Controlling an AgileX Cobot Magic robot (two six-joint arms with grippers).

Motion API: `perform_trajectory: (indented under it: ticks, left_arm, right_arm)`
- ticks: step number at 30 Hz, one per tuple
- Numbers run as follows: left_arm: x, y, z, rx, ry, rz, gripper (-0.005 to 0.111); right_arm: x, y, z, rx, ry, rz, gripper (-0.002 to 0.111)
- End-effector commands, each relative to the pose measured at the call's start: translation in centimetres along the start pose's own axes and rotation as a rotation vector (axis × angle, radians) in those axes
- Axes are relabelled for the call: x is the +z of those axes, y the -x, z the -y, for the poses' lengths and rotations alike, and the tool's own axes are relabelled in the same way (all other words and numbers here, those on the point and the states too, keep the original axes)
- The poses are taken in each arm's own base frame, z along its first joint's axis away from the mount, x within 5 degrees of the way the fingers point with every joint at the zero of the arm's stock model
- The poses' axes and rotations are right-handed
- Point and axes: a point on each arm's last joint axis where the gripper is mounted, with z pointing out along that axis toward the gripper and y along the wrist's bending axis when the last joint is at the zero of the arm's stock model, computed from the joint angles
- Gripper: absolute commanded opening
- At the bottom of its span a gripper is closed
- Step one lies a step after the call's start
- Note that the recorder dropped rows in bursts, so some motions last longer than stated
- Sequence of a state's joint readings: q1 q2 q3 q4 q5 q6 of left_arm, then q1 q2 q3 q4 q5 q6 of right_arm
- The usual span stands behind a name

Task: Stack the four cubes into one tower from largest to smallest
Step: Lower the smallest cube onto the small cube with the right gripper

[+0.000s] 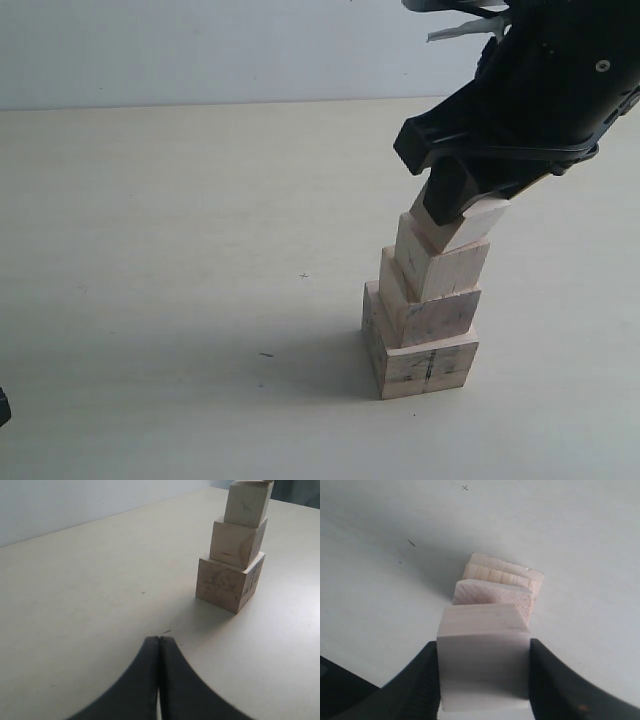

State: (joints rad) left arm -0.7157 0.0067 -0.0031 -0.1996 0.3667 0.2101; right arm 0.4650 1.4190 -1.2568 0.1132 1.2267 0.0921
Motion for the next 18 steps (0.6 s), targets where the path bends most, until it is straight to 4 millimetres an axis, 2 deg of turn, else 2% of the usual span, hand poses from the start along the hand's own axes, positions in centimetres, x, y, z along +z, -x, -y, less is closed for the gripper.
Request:
perform_trajectory:
  ticks: [1, 12, 18]
  left_arm:
    - [-0.01, -0.02, -0.02, 0.003, 0.003, 0.009, 0.0]
    - [-0.01, -0.02, -0.02, 0.003, 0.003, 0.009, 0.0]
    - [-0.01, -0.02, -0.02, 0.003, 0.003, 0.009, 0.0]
  right_arm:
    - [-0.17, 0.22, -0.13, 0.003, 0.01, 0.012, 0.047]
    - [-0.17, 0.22, -0.14, 0.003, 0.011, 0.012, 0.06]
    - [-0.17, 0.21, -0.23, 0.007, 0.022, 0.011, 0.06]
